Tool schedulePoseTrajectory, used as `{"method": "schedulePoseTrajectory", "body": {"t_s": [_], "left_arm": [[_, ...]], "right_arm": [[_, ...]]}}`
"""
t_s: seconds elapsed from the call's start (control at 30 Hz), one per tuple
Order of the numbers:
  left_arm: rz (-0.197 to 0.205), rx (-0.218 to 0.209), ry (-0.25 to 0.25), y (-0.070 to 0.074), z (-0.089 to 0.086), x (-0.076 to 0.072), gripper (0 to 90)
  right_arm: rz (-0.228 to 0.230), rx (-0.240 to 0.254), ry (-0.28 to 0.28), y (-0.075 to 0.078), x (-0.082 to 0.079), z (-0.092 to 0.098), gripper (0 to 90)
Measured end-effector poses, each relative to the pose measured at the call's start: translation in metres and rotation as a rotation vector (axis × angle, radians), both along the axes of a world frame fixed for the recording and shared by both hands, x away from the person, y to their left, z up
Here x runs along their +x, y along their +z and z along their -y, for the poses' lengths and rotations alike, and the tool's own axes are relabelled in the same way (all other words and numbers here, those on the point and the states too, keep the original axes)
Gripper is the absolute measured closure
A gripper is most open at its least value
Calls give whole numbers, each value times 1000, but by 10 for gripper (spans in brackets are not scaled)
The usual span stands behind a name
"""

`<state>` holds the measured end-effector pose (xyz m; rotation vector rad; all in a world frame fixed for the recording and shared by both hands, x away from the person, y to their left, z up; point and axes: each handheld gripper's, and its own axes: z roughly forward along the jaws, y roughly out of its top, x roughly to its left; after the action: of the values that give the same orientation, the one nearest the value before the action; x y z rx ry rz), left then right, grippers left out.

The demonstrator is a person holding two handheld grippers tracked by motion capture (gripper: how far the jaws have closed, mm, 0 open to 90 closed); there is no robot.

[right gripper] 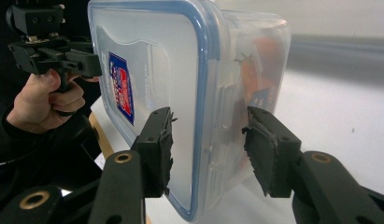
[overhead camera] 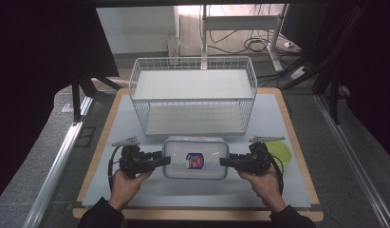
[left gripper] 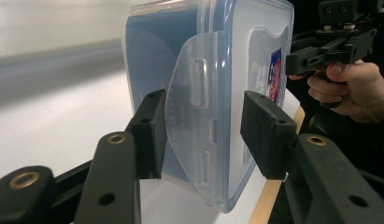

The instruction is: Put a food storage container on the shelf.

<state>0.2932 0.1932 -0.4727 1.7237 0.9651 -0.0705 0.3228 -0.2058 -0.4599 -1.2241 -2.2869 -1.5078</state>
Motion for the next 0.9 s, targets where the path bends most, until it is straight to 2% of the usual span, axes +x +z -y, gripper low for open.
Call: {"method": "schedulePoseTrajectory", "body": {"t_s": [0.07,0.23,0.37,0.4,0.5,0.63,0.9], "left_arm": [[2,-1,-1,2,-1,2,522],[23,16,3,21,-1,10,517],[34,13,8,32,-2,14,517],[45,17,13,39,-2,16,517],[54,22,12,45,-2,19,517],[64,34,22,60,-1,25,512],[84,18,28,79,-3,34,513]], "right_arm": [[7,-1,-1,2,1,-1,529],[34,3,-4,19,10,-3,529],[44,10,-4,29,15,-4,530],[51,16,-4,35,19,-4,529],[57,21,-3,41,23,-5,529],[82,20,-9,57,30,-6,528],[108,25,-15,81,40,-8,527]]}}
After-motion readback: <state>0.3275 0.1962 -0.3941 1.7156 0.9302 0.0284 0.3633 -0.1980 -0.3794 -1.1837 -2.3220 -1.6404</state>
